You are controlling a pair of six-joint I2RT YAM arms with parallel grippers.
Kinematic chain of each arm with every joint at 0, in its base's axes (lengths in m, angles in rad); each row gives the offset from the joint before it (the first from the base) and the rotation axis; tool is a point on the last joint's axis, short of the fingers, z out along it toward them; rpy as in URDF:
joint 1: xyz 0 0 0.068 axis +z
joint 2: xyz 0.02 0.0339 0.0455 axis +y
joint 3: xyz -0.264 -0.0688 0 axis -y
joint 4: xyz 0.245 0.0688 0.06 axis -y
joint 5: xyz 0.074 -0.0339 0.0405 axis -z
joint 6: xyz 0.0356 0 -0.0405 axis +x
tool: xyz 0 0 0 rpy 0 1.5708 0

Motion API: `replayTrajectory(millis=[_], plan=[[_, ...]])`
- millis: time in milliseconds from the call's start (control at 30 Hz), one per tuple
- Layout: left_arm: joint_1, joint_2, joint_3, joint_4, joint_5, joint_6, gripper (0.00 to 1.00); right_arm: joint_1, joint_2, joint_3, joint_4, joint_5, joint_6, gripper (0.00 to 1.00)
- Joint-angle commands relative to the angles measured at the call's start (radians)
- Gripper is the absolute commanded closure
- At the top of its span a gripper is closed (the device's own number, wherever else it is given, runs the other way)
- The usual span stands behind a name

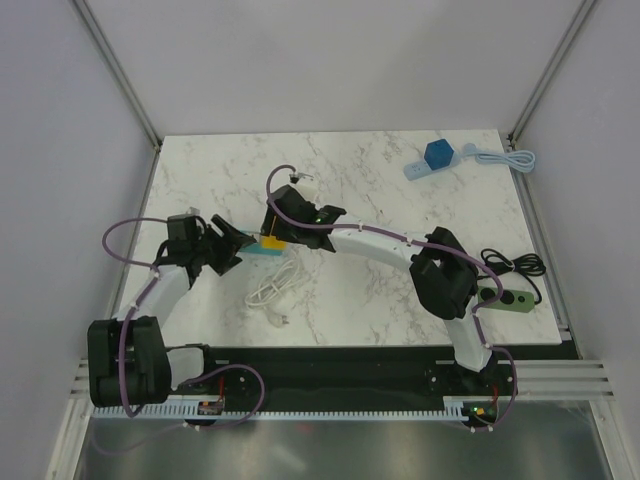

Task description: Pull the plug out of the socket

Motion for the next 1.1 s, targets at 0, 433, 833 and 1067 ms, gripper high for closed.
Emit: replayTrajectory(millis=[0, 433, 833, 1067], plan=[[0.003, 0.028, 0.028, 0.089, -0.005, -0.032, 0.22, 0.003, -0.076, -0.012, 0.107, -0.058, 0.043, 1.0], [0.005, 0.103, 0.011, 0.186, -0.037, -0.014, 0.46, 0.024, -0.09, -0.047, 0.161, -0.09, 0.062, 1.0], [0.003, 0.109, -0.024, 0.217, -0.069, 0.009, 0.92, 0.03, -0.08, -0.001, 0.162, -0.067, 0.071, 1.0], [-0.03, 0.112, -0.01, 0.127, -0.222, 0.052, 0.98, 0.018, -0.123, 0.012, 0.172, -0.053, 0.125, 1.0]])
